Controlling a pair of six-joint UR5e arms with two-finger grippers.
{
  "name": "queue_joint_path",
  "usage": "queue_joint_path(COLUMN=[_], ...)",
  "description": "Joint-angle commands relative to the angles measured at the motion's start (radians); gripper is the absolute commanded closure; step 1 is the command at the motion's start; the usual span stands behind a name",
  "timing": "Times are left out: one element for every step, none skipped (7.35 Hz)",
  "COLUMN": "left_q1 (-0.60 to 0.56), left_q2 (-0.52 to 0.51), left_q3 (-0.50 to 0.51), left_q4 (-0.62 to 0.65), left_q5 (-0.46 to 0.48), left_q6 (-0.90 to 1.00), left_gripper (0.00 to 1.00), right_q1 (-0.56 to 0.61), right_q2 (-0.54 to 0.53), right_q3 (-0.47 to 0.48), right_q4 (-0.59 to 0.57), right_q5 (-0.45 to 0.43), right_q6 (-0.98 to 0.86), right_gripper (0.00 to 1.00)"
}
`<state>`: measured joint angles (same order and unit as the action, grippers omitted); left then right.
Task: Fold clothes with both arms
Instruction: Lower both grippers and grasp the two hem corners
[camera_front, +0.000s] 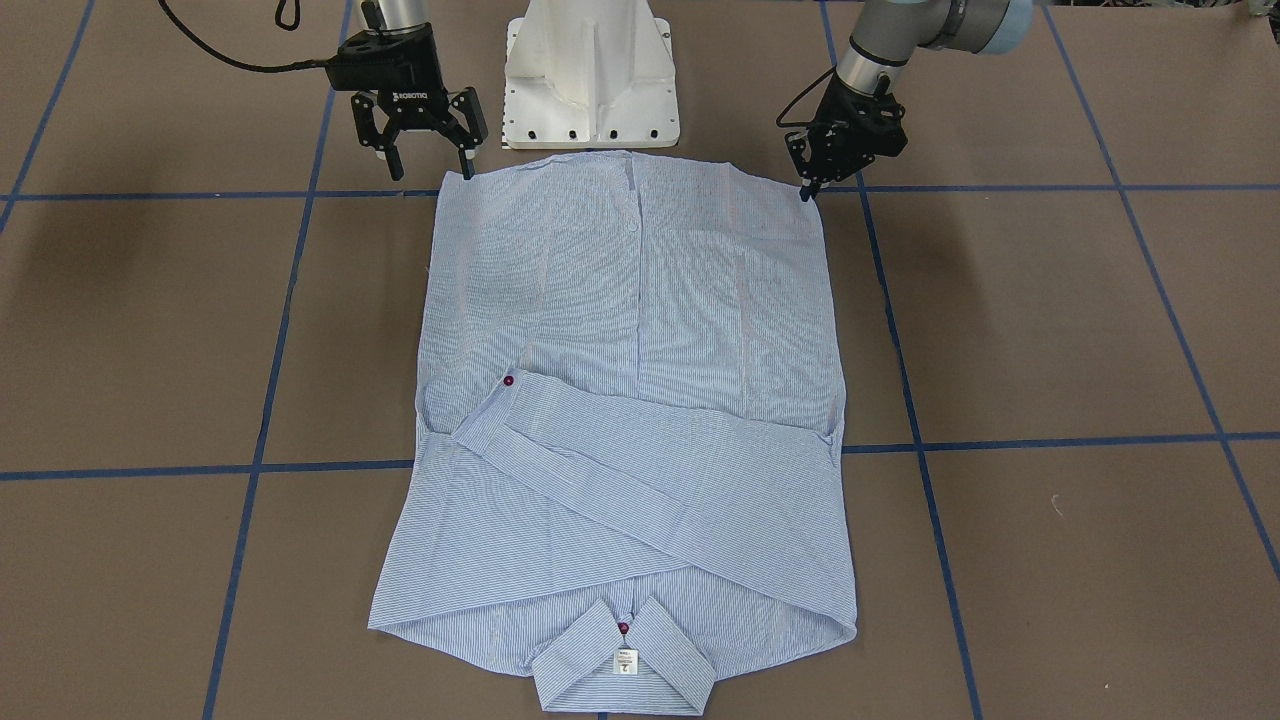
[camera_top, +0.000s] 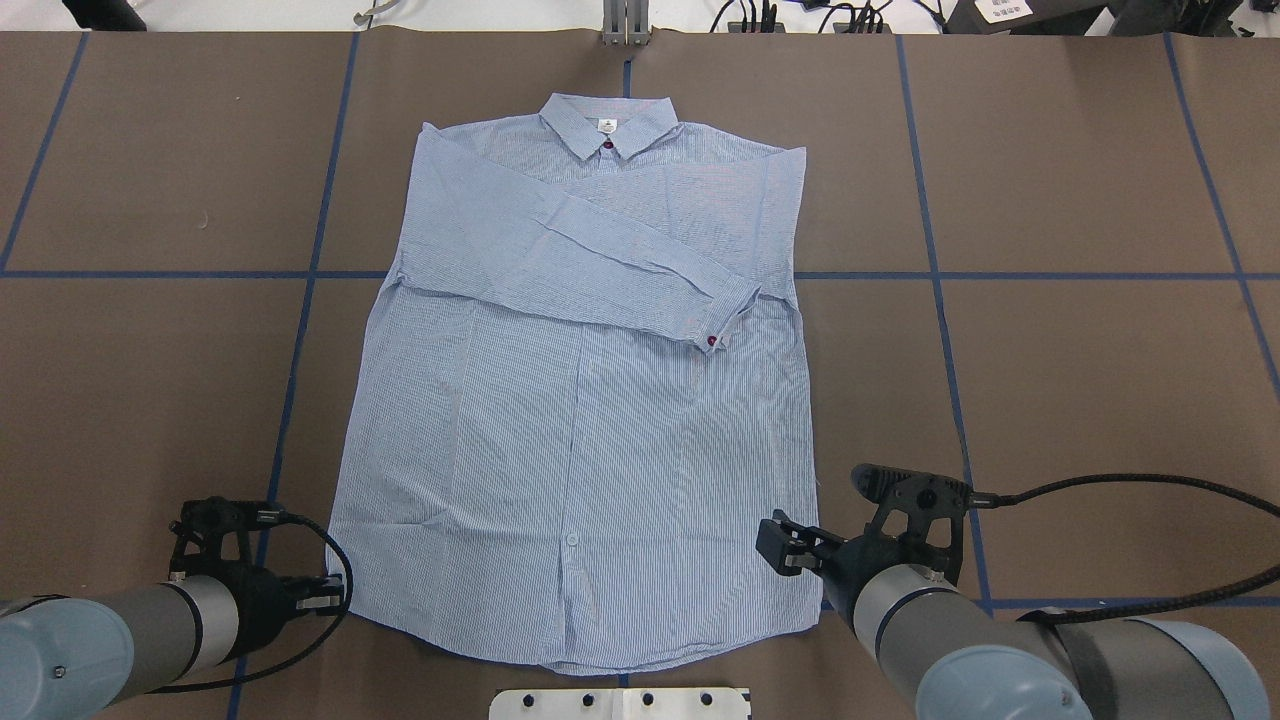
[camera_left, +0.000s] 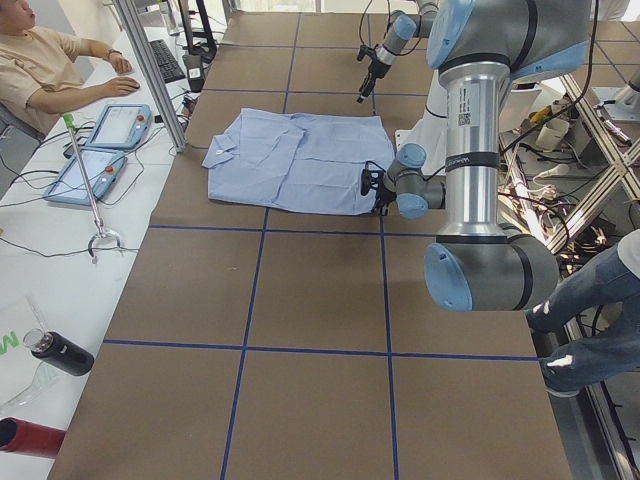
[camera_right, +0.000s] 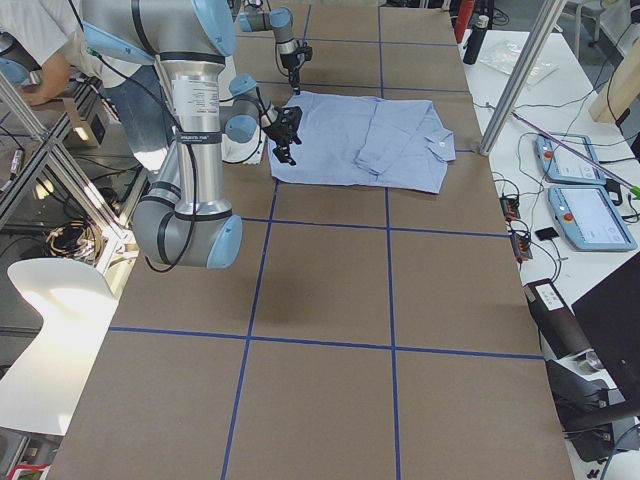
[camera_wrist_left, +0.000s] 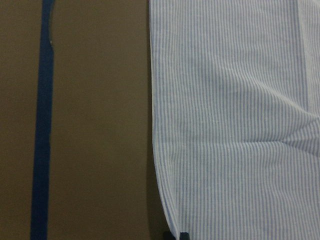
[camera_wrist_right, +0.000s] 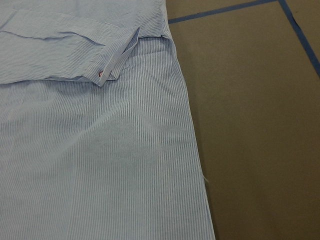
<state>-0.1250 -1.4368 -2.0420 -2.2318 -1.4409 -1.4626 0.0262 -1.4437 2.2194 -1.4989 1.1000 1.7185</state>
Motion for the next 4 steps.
queue_joint_path(left_q1=[0.001,0.001,0.001,0.001], left_q2=[-0.002,-0.001,-0.001,-0.001], left_q3=[-0.001,-0.003,-0.003,-0.004], left_q4=[0.000,0.000,0.000,0.000], left_q5=[0.001,0.001,0.001,0.001], left_q6=[-0.002,-0.002,-0.002,-0.002], left_gripper=[1.00,1.00,1.00,1.00], right_q1=[-0.104,-0.126,-0.132,-0.130], right_q2=[-0.001,-0.001,-0.001,-0.003], right_q3=[-0.073,-0.116,-0.136,-0.135], right_q4=[-0.001,-0.001,-0.003,-0.004], right_q5=[-0.107,-0.118,-0.123,-0.108], right_q6=[0.108,0.133,0.130,0.122], right_gripper=[0.20,0.36,0.50,0.52])
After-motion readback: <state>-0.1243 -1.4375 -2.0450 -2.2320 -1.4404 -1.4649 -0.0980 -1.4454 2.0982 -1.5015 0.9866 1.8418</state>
